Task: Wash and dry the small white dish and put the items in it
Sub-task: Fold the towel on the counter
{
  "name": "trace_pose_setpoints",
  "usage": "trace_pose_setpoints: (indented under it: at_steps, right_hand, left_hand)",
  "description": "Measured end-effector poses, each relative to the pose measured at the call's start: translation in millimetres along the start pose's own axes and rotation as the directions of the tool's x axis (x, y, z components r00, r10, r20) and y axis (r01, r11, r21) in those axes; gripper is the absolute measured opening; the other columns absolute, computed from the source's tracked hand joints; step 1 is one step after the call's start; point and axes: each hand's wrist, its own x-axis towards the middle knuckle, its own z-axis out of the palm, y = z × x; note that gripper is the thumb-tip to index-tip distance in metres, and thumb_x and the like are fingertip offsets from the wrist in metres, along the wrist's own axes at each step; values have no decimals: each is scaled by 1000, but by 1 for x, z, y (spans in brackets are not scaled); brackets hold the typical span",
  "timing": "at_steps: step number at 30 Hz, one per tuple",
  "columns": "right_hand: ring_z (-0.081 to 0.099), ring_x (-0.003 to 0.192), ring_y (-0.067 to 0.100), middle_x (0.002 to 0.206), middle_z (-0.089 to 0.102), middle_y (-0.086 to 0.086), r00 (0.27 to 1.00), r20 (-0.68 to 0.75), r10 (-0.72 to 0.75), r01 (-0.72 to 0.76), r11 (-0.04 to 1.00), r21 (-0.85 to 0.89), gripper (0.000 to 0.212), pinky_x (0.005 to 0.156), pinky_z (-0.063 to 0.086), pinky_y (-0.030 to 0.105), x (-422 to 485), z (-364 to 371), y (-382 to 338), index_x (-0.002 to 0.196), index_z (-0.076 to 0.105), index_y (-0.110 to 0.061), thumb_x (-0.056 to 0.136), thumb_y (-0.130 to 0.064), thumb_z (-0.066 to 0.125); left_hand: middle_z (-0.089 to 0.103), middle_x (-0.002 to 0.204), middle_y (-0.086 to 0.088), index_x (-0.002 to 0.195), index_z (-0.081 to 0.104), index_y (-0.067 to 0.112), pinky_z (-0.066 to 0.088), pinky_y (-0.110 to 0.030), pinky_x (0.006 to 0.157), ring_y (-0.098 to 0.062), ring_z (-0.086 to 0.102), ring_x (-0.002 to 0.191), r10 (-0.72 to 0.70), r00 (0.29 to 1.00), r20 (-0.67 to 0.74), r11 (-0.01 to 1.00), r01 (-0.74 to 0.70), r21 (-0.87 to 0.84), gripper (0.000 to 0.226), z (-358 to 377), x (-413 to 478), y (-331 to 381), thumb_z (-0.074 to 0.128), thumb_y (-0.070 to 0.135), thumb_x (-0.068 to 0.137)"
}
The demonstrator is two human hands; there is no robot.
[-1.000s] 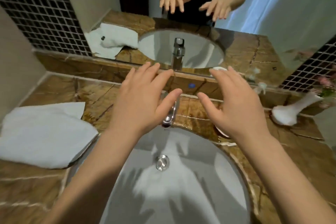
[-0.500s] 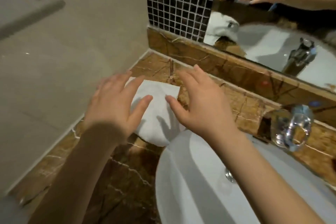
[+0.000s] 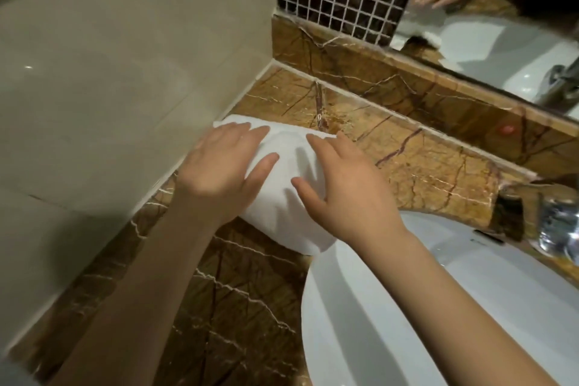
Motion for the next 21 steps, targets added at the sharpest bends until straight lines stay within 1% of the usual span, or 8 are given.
trace_pose_setpoints:
  at_steps: [1,3,6,9,12,15,18,21]
  right_hand:
    - [36,134,30,136,50,10,1000,15,15,-15,1000,-7,67,97,40,39,-1,3,5,141,35,-16,85,-51,46]
    - [42,127,31,133,51,11,998,36,45,-44,999,-25,67,91,43,38,-1,11,14,142,33,-16,86,-50,45]
    - [51,113,31,128,55,12,991,85,100,-100,995,-1,70,80,45,37,-1,24,23,143,28,-15,85,-48,50]
    - [57,103,30,121,60,10,983,122,134,-145,986,80,69,68,40,33,-1,33,27,139,32,-16,82,-45,57]
    - [57,92,27,108,63,7,976,134,174,-194,968,161,52,63,37,31,0,33,30,122,49,-16,77,-35,66]
    - [50,73,21,77,56,-4,948,238,211,-261,944,202,21,50,29,27,-3,24,35,87,55,-20,72,-25,69]
    - [52,72,22,74,57,-1,918,335,211,-277,947,163,16,50,32,26,-13,6,40,77,57,-18,69,-24,70]
    - [52,72,17,74,58,-5,895,430,118,-219,956,195,19,59,38,29,-21,-15,35,71,56,-22,68,-26,74]
  left_hand:
    - [54,134,-10,134,46,18,32,-41,105,-28,46,125,11,995,98,1000,-9,-13,56,8,12,1,28,48,91]
    - [48,141,-5,139,39,21,30,-39,105,-24,41,129,54,981,184,998,-45,-53,55,27,27,1,30,49,92]
    - [44,145,-3,143,31,24,32,-38,104,-23,40,130,64,975,211,993,-41,-113,57,49,34,-3,38,48,91]
    - [47,143,-2,143,29,28,33,-37,102,-24,43,127,11,985,173,984,21,-179,63,56,32,-3,47,48,85]
    - [55,132,-1,139,32,35,36,-34,95,-24,49,119,-45,990,137,961,81,-263,67,56,29,4,59,45,79]
    - [61,123,-3,141,35,32,32,-21,90,-22,53,111,-4,995,95,939,37,-343,73,56,22,19,68,35,76]
    - [62,123,-8,142,35,25,33,-21,91,-24,54,111,47,994,97,917,-4,-400,78,51,13,35,74,26,73]
    - [56,131,0,140,38,28,34,-20,91,-16,50,116,36,969,243,886,82,-456,78,33,4,36,75,30,71]
